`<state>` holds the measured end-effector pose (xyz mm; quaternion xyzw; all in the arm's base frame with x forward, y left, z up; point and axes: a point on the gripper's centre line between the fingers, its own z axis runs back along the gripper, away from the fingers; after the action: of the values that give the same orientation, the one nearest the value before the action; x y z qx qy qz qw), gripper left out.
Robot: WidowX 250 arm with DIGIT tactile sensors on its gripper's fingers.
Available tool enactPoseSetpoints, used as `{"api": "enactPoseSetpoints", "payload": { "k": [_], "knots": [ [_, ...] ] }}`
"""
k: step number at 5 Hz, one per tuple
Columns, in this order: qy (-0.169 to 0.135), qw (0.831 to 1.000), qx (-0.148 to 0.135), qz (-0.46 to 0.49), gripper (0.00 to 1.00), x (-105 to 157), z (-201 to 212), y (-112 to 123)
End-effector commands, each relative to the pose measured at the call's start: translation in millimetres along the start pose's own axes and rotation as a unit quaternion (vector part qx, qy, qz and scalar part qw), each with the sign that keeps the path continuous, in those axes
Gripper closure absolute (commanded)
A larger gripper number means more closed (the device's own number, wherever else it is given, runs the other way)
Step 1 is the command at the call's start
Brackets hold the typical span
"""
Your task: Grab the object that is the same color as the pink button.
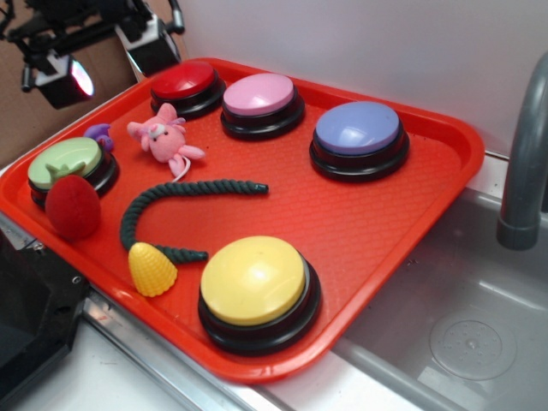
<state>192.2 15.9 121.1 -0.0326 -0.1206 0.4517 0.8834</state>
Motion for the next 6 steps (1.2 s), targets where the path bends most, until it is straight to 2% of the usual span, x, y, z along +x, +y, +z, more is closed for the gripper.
{"api": "enactPoseSetpoints", "payload": {
  "k": [1,3,4,5,6],
  "knots": [
    [-0.057,0.995,-0.007,0.075,0.00,28,-37,-8],
    [-0.078,0.989,0.027,0.125,0.00,43,-74,3],
    [-0.075,0.986,0.056,0.135,0.00,50,-94,9],
    [-0.080,0.985,0.070,0.133,0.00,46,-105,9],
    [-0.077,0.988,0.053,0.124,0.00,41,-105,8]
  ]
}}
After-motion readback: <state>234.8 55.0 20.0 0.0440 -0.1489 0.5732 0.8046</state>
